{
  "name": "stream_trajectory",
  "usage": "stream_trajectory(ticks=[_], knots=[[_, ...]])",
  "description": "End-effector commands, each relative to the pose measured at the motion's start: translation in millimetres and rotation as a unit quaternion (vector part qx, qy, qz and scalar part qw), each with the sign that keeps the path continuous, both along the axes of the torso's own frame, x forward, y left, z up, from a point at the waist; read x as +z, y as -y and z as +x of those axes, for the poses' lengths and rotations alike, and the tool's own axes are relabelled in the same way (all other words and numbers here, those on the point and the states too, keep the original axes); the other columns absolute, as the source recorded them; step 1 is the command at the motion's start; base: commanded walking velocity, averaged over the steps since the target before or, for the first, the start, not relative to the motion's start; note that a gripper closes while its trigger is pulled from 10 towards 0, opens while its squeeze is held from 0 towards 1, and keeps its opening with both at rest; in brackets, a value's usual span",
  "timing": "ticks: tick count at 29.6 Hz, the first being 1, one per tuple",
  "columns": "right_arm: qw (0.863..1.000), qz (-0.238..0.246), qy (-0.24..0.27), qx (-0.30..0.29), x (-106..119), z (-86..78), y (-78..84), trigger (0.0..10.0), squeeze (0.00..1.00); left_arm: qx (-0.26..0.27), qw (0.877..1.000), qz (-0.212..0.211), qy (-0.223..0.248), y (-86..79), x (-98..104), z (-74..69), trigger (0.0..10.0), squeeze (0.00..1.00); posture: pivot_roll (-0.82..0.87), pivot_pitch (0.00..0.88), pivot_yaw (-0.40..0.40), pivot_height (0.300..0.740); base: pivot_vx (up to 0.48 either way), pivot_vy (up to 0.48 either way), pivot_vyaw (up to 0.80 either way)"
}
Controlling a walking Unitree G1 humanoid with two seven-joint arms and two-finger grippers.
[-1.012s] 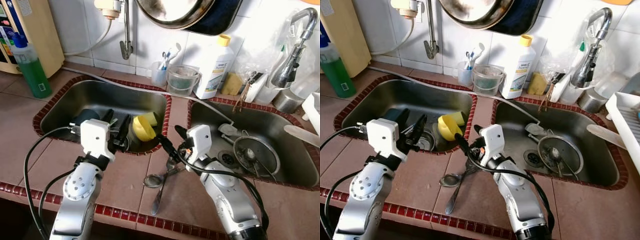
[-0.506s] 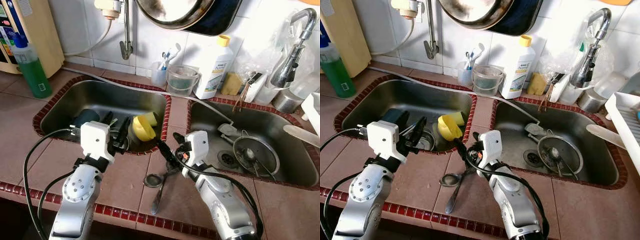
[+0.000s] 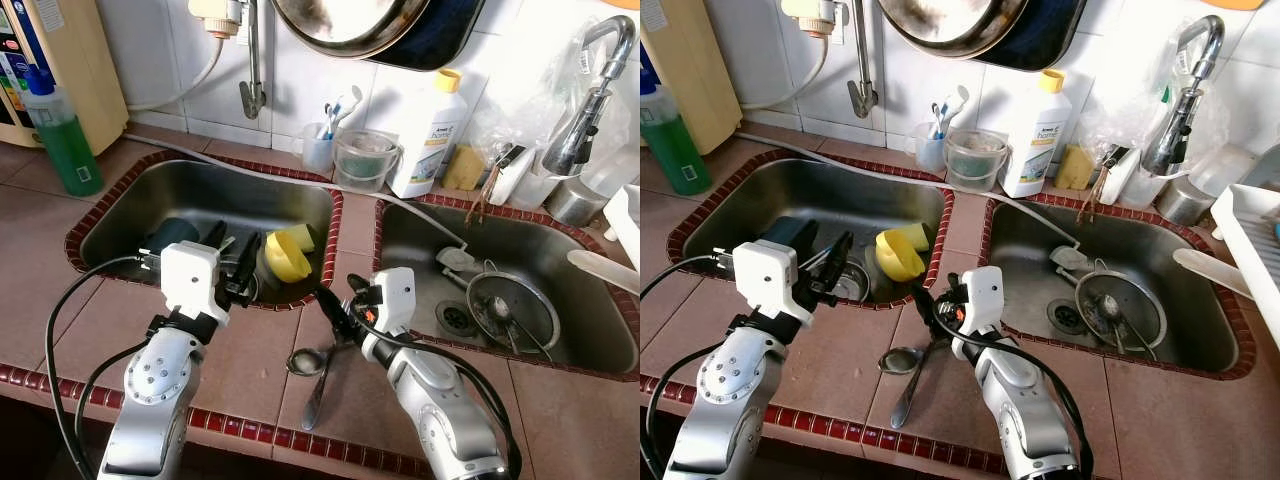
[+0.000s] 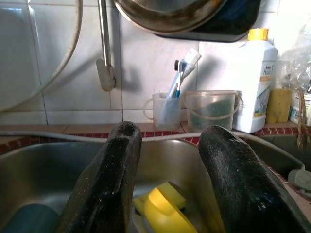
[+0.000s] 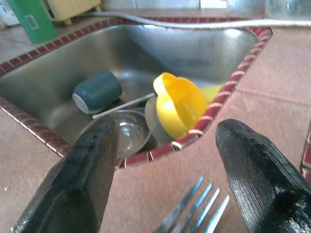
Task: Kitchen organization
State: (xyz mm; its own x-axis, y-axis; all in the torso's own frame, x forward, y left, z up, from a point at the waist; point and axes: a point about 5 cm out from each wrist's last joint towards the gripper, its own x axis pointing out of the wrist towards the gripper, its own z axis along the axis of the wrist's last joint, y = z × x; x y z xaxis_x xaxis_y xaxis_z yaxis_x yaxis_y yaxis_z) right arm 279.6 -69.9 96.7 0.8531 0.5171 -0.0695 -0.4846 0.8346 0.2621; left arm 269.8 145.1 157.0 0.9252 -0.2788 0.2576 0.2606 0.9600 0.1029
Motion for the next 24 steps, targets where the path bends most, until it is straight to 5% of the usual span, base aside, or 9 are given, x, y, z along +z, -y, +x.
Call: stream_trajectory(ticks=[1, 20, 21, 22, 23, 24], knots=[[1.000, -0.004, -0.011, -0.013, -3.9, -1.2, 4.5, 10.0, 0.00, -0.006, 1.000, -0.001, 0.008, 4.0, 5.2, 0.2, 10.0, 0.00, -0.06, 0.048, -0.079, 0.740, 0.000, 0.000, 0.00], [0.999, -0.012, -0.023, -0.042, -6.1, -4.3, 4.5, 10.0, 0.00, -0.012, 1.000, -0.002, 0.009, 5.3, 6.8, 1.1, 10.0, 0.00, -0.07, 0.053, -0.072, 0.740, 0.000, 0.000, 0.00], [0.999, -0.008, -0.024, -0.042, -6.3, -4.2, 4.3, 9.6, 0.00, -0.012, 1.000, -0.002, 0.009, 5.4, 6.9, 1.1, 10.0, 0.00, -0.07, 0.053, -0.072, 0.740, 0.000, 0.000, 0.00], [0.999, -0.006, -0.026, -0.043, -6.3, -4.0, 4.5, 8.0, 0.00, -0.012, 1.000, -0.002, 0.009, 5.4, 7.0, 1.1, 10.0, 0.00, -0.07, 0.053, -0.072, 0.740, 0.000, 0.000, 0.00], [0.999, -0.002, -0.028, -0.044, -6.2, -3.7, 4.7, 8.1, 0.00, -0.012, 1.000, -0.002, 0.009, 5.5, 7.1, 1.1, 10.0, 0.00, -0.07, 0.053, -0.072, 0.740, 0.000, 0.000, 0.00], [0.999, 0.004, -0.030, -0.043, -6.1, -3.8, 4.7, 7.1, 0.00, -0.012, 1.000, -0.003, 0.009, 5.6, 7.1, 1.1, 10.0, 0.00, -0.07, 0.053, -0.072, 0.740, 0.000, 0.000, 0.00]])
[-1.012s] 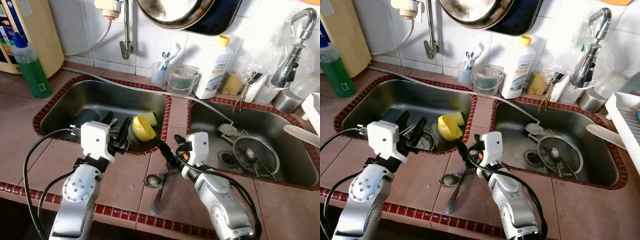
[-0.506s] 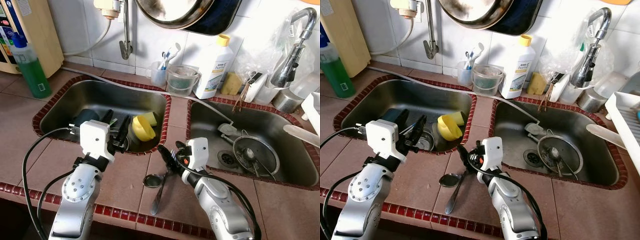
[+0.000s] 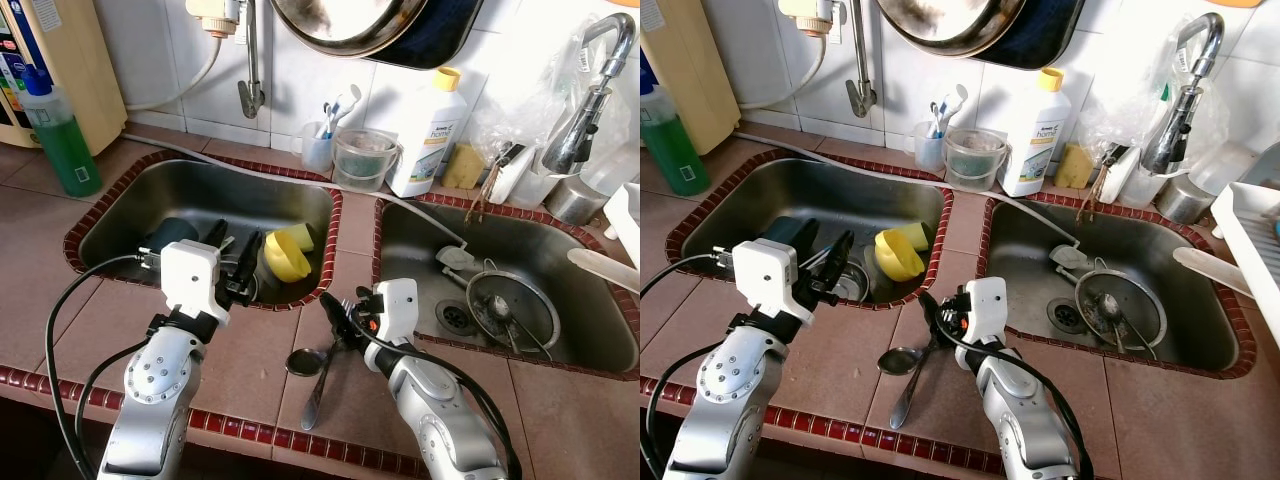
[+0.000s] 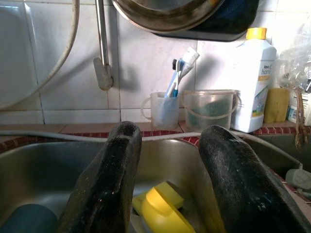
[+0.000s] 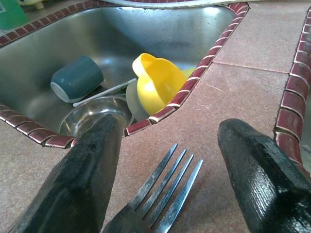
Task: Kitchen organization
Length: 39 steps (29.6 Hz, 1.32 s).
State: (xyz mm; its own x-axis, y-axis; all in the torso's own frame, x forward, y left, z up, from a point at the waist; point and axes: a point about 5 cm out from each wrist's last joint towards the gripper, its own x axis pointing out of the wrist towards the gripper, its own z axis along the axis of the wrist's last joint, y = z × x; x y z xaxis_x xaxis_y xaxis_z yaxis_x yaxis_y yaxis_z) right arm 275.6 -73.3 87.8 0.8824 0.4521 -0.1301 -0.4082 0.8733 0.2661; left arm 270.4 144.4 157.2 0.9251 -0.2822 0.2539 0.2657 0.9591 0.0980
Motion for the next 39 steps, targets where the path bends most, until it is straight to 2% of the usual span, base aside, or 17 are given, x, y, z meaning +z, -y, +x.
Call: stream_trajectory(ticks=[1, 2, 3, 4, 5, 6, 7, 8, 15, 17, 18, 20, 21, 29, 32, 35, 39], knots=[[1.000, 0.017, -0.002, -0.007, 2.9, 0.1, 1.2, 7.1, 0.00, -0.010, 1.000, -0.001, 0.012, 4.9, 7.0, 0.5, 10.0, 0.00, -0.07, 0.053, -0.072, 0.740, 0.000, 0.000, 0.00], [1.000, 0.018, -0.002, -0.008, 2.8, 0.0, 1.4, 4.3, 0.00, -0.010, 1.000, -0.001, 0.012, 4.9, 7.1, 0.5, 10.0, 0.00, -0.07, 0.053, -0.072, 0.740, 0.000, 0.000, 0.00], [1.000, 0.024, -0.004, -0.008, 2.9, -0.3, 1.6, 4.2, 0.00, -0.010, 1.000, -0.001, 0.012, 5.1, 7.1, 0.3, 10.0, 0.00, -0.07, 0.052, -0.074, 0.740, 0.000, 0.000, 0.00], [1.000, 0.028, -0.004, -0.007, 3.3, -0.8, 1.7, 1.6, 0.00, -0.010, 1.000, -0.001, 0.012, 5.2, 7.2, 0.2, 10.0, 0.00, -0.07, 0.052, -0.074, 0.740, 0.000, 0.000, 0.00], [0.999, 0.031, -0.006, -0.006, 3.4, -1.2, 1.9, 0.0, 0.00, -0.010, 1.000, -0.002, 0.012, 5.4, 7.3, 0.1, 10.0, 0.00, -0.07, 0.052, -0.074, 0.740, 0.000, 0.000, 0.00], [0.999, 0.033, -0.008, -0.007, 3.2, -1.7, 2.3, 1.4, 0.00, -0.010, 1.000, -0.003, 0.012, 5.5, 7.3, 0.0, 10.0, 0.00, -0.07, 0.053, -0.075, 0.740, 0.000, 0.000, 0.00], [0.999, 0.034, -0.008, -0.007, 3.1, -1.9, 2.5, 1.4, 0.00, -0.010, 1.000, -0.003, 0.012, 5.6, 7.3, -0.1, 10.0, 0.00, -0.07, 0.053, -0.075, 0.740, 0.000, 0.000, 0.00], [0.999, 0.035, -0.009, -0.006, 3.0, -2.4, 2.6, 0.0, 0.00, -0.011, 1.000, -0.005, 0.012, 5.8, 7.4, 0.0, 10.0, 0.00, -0.07, 0.053, -0.075, 0.740, 0.000, 0.000, 0.00], [0.999, 0.036, -0.014, -0.007, 2.2, -3.1, 3.4, 0.1, 0.00, -0.015, 1.000, -0.010, 0.008, 7.1, 6.9, -0.4, 10.0, 0.00, -0.07, 0.050, -0.078, 0.740, 0.000, 0.000, 0.00], [0.999, 0.036, -0.015, -0.007, 2.0, -3.2, 3.7, 0.5, 0.00, -0.020, 1.000, -0.011, 0.002, 7.5, 5.3, -1.0, 10.0, 0.00, -0.07, 0.050, -0.078, 0.740, 0.000, 0.000, 0.00], [0.999, 0.036, -0.014, -0.007, 2.2, -3.5, 3.9, 3.1, 0.00, -0.033, 0.999, -0.006, -0.007, 8.4, 1.9, -3.4, 10.0, 0.00, -0.07, 0.046, -0.079, 0.740, 0.000, 0.000, 0.00], [0.999, 0.036, -0.014, -0.007, 2.6, -3.6, 4.1, 3.6, 0.00, -0.055, 0.998, 0.006, -0.020, 9.9, -3.7, -7.4, 10.0, 0.00, -0.07, 0.046, -0.079, 0.740, 0.000, 0.000, 0.00], [0.999, 0.036, -0.013, -0.007, 2.9, -3.7, 4.0, 10.0, 0.00, -0.069, 0.997, 0.029, -0.032, 8.6, -11.2, -11.7, 10.0, 0.00, -0.07, 0.046, -0.078, 0.740, 0.000, 0.000, 0.00], [0.999, 0.037, -0.014, -0.006, 3.8, -2.5, 4.5, 10.0, 0.00, -0.090, 0.990, 0.099, -0.046, -15.0, -14.1, -15.4, 10.0, 0.00, -0.06, 0.052, -0.075, 0.740, 0.000, 0.000, 0.00], [0.999, 0.037, -0.016, -0.008, 3.7, -2.2, 5.3, 10.0, 0.00, -0.136, 0.979, 0.139, -0.057, -14.4, -16.2, -22.0, 10.0, 0.00, -0.06, 0.056, -0.074, 0.740, 0.000, 0.000, 0.00], [0.999, 0.037, -0.018, -0.013, 3.4, -2.2, 6.4, 10.0, 0.00, -0.173, 0.971, 0.154, -0.064, -10.4, -16.3, -29.2, 10.0, 0.00, -0.06, 0.065, -0.063, 0.740, 0.000, 0.000, 0.00], [0.999, 0.039, -0.020, -0.018, 2.8, -2.9, 7.6, 10.0, 0.00, -0.189, 0.968, 0.156, -0.060, -8.0, -14.0, -32.1, 10.0, 0.00, -0.07, 0.071, -0.058, 0.740, 0.000, 0.000, 0.00]])
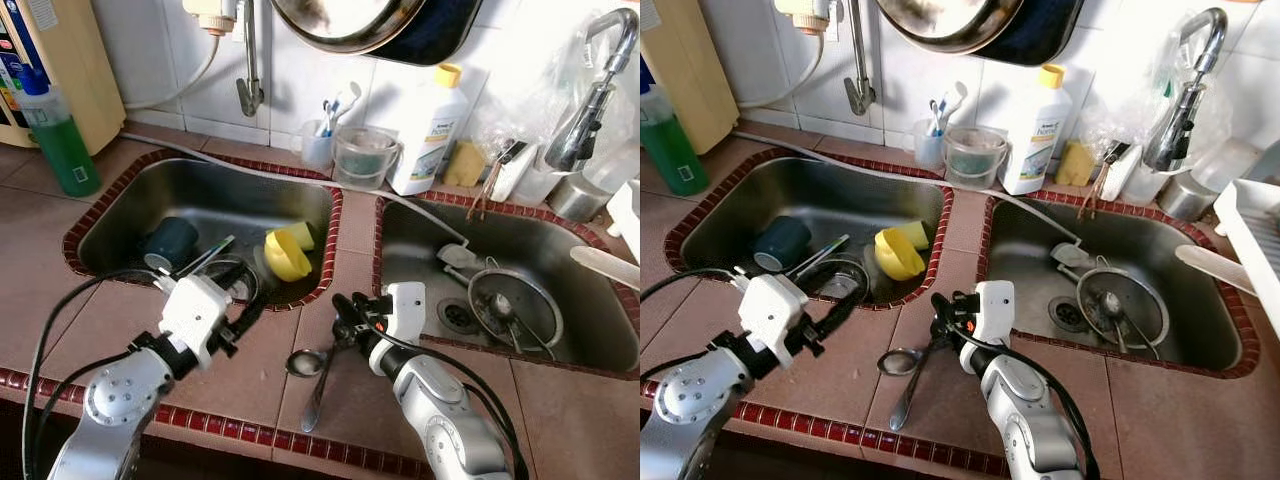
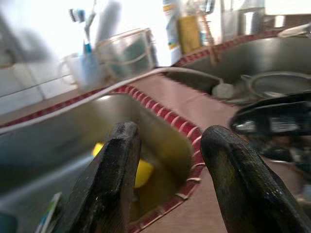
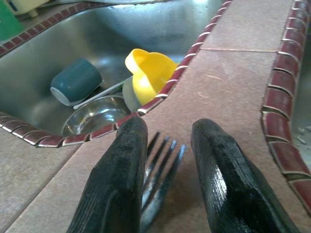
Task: Kitchen organization
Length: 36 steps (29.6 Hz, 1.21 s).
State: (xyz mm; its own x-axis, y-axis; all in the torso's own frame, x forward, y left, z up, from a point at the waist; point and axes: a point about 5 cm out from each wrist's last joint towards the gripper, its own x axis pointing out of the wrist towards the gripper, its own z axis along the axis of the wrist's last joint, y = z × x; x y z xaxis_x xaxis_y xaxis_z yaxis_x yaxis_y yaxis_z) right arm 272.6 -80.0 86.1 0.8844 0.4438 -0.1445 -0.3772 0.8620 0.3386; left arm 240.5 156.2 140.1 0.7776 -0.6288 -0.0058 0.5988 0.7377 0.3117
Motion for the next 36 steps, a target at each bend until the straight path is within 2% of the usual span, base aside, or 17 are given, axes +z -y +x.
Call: stream_trajectory(ticks=[1, 5, 6, 9, 10, 11, 12, 13, 26, 27, 31, 35, 36], knots=[[1.000, 0.008, 0.003, -0.010, 4.2, -0.5, 1.1, 10.0, 0.00, -0.020, 1.000, -0.008, -0.004, 4.6, 4.7, -2.9, 10.0, 0.00, -0.07, 0.072, -0.055, 0.740, 0.000, 0.000, 0.00], [1.000, 0.014, 0.000, -0.009, 3.7, -1.6, 1.0, 10.0, 0.00, -0.045, 0.999, -0.007, -0.002, 8.8, 10.3, -7.2, 10.0, 0.00, -0.07, 0.077, -0.055, 0.740, 0.000, 0.000, 0.00], [1.000, 0.014, 0.000, -0.010, 3.5, -1.8, 1.2, 7.3, 0.00, -0.046, 0.999, -0.007, -0.002, 9.1, 10.6, -7.8, 10.0, 0.00, -0.07, 0.077, -0.053, 0.740, 0.000, 0.000, 0.00], [1.000, 0.014, 0.001, -0.011, 3.5, -2.1, 1.8, 6.7, 0.00, -0.046, 0.999, -0.013, -0.008, 9.5, 10.6, -8.8, 10.0, 0.00, -0.06, 0.079, -0.054, 0.740, 0.000, 0.000, 0.00], [1.000, 0.015, 0.002, -0.011, 3.8, -2.1, 1.9, 4.1, 0.00, -0.046, 0.999, -0.013, -0.008, 9.7, 11.2, -9.2, 10.0, 0.00, -0.06, 0.079, -0.054, 0.740, 0.000, 0.000, 0.00], [1.000, 0.017, 0.002, -0.011, 4.2, -1.9, 2.0, 2.5, 0.00, -0.050, 0.999, -0.014, -0.008, 10.3, 12.2, -10.0, 10.0, 0.00, -0.06, 0.079, -0.054, 0.740, 0.000, 0.000, 0.00], [1.000, 0.020, 0.003, -0.010, 4.5, -1.6, 1.9, 2.2, 0.00, -0.053, 0.998, -0.015, -0.009, 10.9, 13.0, -10.6, 10.0, 0.00, -0.06, 0.079, -0.054, 0.740, 0.000, 0.000, 0.00], [1.000, 0.022, 0.004, -0.009, 4.8, -1.8, 1.7, 0.0, 0.00, -0.055, 0.998, -0.016, -0.008, 11.2, 13.9, -11.3, 10.0, 0.00, -0.06, 0.081, -0.054, 0.740, 0.000, 0.000, 0.00], [0.999, 0.036, 0.000, -0.013, 5.5, -4.0, 2.6, 0.0, 0.00, -0.056, 0.998, -0.020, -0.007, 14.0, 18.4, -13.7, 10.0, 0.00, -0.06, 0.084, -0.055, 0.740, 0.000, 0.000, 0.00], [0.999, 0.038, -0.001, -0.014, 5.4, -4.2, 2.8, 0.6, 0.00, -0.056, 0.998, -0.021, -0.007, 14.2, 18.6, -13.8, 10.0, 0.00, -0.06, 0.084, -0.056, 0.740, 0.000, 0.000, 0.00], [0.999, 0.043, -0.004, -0.014, 5.3, -4.4, 2.9, 1.0, 0.00, -0.055, 0.998, -0.022, -0.009, 15.0, 18.8, -14.4, 10.0, 0.00, -0.06, 0.082, -0.057, 0.740, 0.000, 0.000, 0.00], [0.999, 0.044, -0.004, -0.013, 5.3, -4.4, 2.7, 0.9, 0.00, -0.055, 0.998, -0.023, -0.009, 15.3, 18.9, -14.3, 10.0, 0.00, -0.06, 0.082, -0.057, 0.740, 0.000, 0.000, 0.00], [0.999, 0.045, -0.003, -0.012, 5.1, -4.6, 2.2, 1.6, 0.00, -0.055, 0.998, -0.023, -0.009, 15.7, 18.8, -14.4, 10.0, 0.00, -0.06, 0.077, -0.058, 0.740, 0.000, 0.000, 0.00]])
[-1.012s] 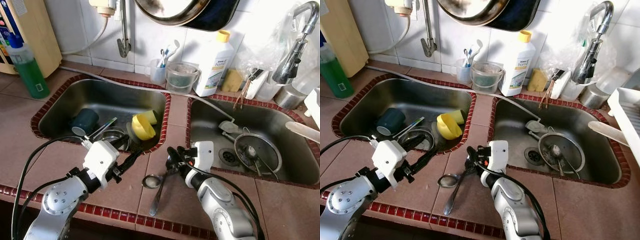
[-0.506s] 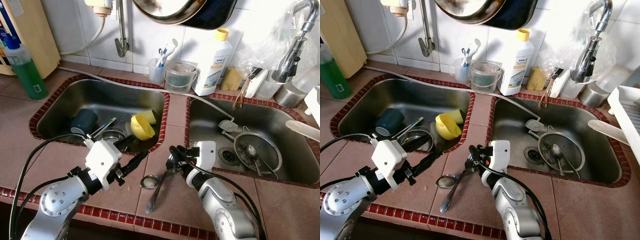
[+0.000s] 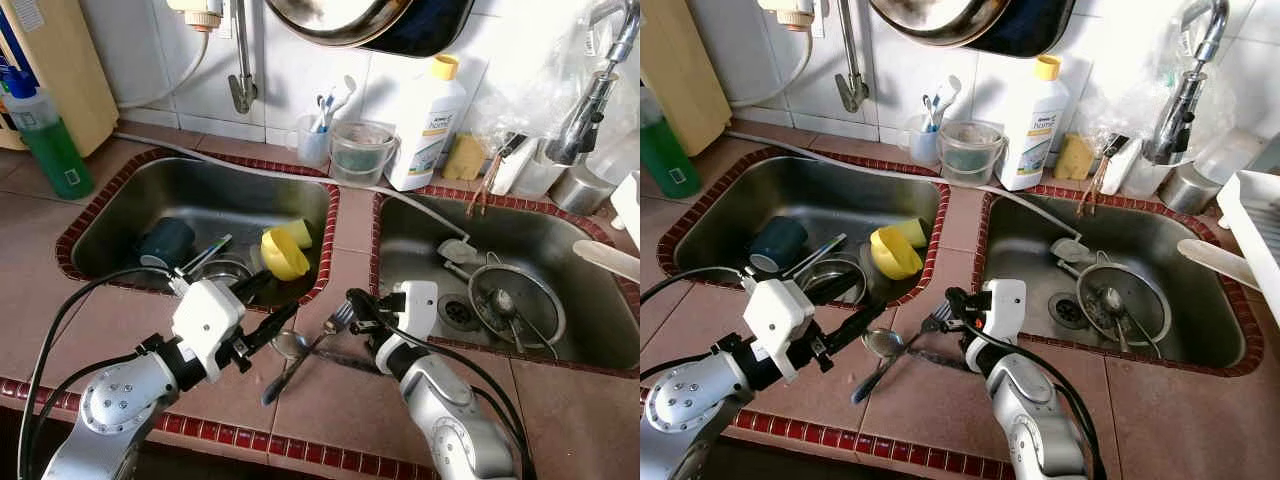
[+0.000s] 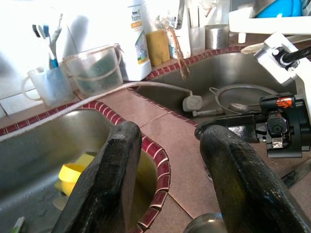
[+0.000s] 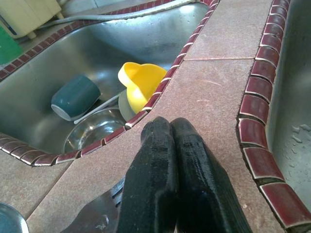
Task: Kitchen organization
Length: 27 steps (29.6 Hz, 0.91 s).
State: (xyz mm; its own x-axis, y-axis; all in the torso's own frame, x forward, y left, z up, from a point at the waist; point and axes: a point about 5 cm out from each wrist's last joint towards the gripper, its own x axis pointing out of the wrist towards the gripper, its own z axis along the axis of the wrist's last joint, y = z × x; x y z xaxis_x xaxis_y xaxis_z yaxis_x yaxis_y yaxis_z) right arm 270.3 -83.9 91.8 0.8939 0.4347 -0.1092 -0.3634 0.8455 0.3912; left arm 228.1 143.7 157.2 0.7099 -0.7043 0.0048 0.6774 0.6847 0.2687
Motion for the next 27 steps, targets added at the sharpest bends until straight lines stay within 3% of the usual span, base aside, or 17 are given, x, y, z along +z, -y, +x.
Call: stream_trajectory(ticks=[1, 2, 3, 6, 8, 10, 11, 17, 22, 23, 25, 27], knots=[[1.000, 0.013, -0.006, -0.001, -0.4, -2.2, -2.1, 0.8, 0.00, -0.004, 1.000, -0.003, 0.002, 3.5, 1.7, -2.1, 10.0, 0.00, -0.06, 0.076, -0.059, 0.740, 0.000, 0.000, 0.00], [1.000, 0.013, -0.006, 0.000, -0.1, -2.2, -2.1, 2.3, 0.00, -0.004, 1.000, -0.003, 0.003, 3.8, 1.8, -2.0, 10.0, 0.00, -0.06, 0.076, -0.059, 0.740, 0.000, 0.000, 0.00], [1.000, 0.016, -0.004, 0.003, 0.4, -2.3, -2.5, 1.1, 0.00, -0.004, 1.000, -0.004, 0.003, 3.8, 2.0, -1.9, 10.0, 0.00, -0.06, 0.076, -0.059, 0.740, 0.000, 0.000, 0.00], [1.000, 0.025, -0.002, 0.007, 1.7, -2.7, -3.3, 0.5, 0.00, -0.004, 1.000, -0.003, 0.003, 3.8, 2.3, -1.6, 10.0, 0.00, -0.06, 0.076, -0.059, 0.740, 0.000, 0.000, 0.00], [0.998, 0.061, 0.002, 0.012, 6.4, -3.3, -3.9, 4.2, 0.00, -0.003, 1.000, -0.003, 0.004, 3.8, 2.5, -1.2, 10.0, 0.00, -0.05, 0.073, -0.061, 0.740, 0.000, 0.000, 0.00], [0.997, 0.077, 0.005, 0.015, 9.1, -3.4, -4.3, 4.7, 0.00, -0.003, 1.000, -0.003, 0.004, 3.8, 2.5, -0.9, 10.0, 0.00, -0.05, 0.073, -0.061, 0.740, 0.000, 0.000, 0.00], [0.995, 0.103, 0.008, 0.019, 13.3, -4.0, -4.8, 10.0, 0.00, -0.002, 1.000, -0.003, 0.005, 4.0, 2.6, -0.8, 10.0, 0.00, -0.05, 0.073, -0.061, 0.740, 0.000, 0.000, 0.00], [0.982, 0.182, 0.031, 0.025, 28.3, -5.2, -0.8, 10.0, 0.00, -0.001, 1.000, -0.003, 0.005, 3.9, 2.8, 0.9, 10.0, 0.00, -0.06, 0.075, -0.057, 0.740, 0.000, 0.000, 0.00], [0.979, 0.203, 0.027, 0.018, 29.0, -5.2, 2.8, 10.0, 0.00, -0.001, 1.000, -0.004, 0.005, 4.5, 2.7, 1.6, 10.0, 0.00, -0.06, 0.078, -0.053, 0.740, 0.000, 0.000, 0.00], [0.978, 0.204, 0.026, 0.019, 29.2, -5.1, 3.6, 10.0, 1.00, -0.002, 1.000, -0.004, 0.006, 4.6, 2.9, 1.7, 10.0, 0.00, -0.06, 0.078, -0.053, 0.740, 0.000, 0.000, 0.00], [0.977, 0.208, 0.030, 0.022, 31.2, -4.8, 4.4, 10.0, 1.00, -0.001, 1.000, -0.004, 0.006, 4.5, 3.2, 2.3, 10.0, 0.00, -0.06, 0.080, -0.050, 0.740, 0.000, 0.000, 0.00], [0.985, 0.159, 0.059, 0.022, 37.7, -1.1, 4.3, 10.0, 1.00, 0.000, 1.000, -0.005, 0.008, 4.4, 3.8, 3.7, 10.0, 0.00, -0.06, 0.079, -0.050, 0.740, 0.000, 0.000, 0.00]])
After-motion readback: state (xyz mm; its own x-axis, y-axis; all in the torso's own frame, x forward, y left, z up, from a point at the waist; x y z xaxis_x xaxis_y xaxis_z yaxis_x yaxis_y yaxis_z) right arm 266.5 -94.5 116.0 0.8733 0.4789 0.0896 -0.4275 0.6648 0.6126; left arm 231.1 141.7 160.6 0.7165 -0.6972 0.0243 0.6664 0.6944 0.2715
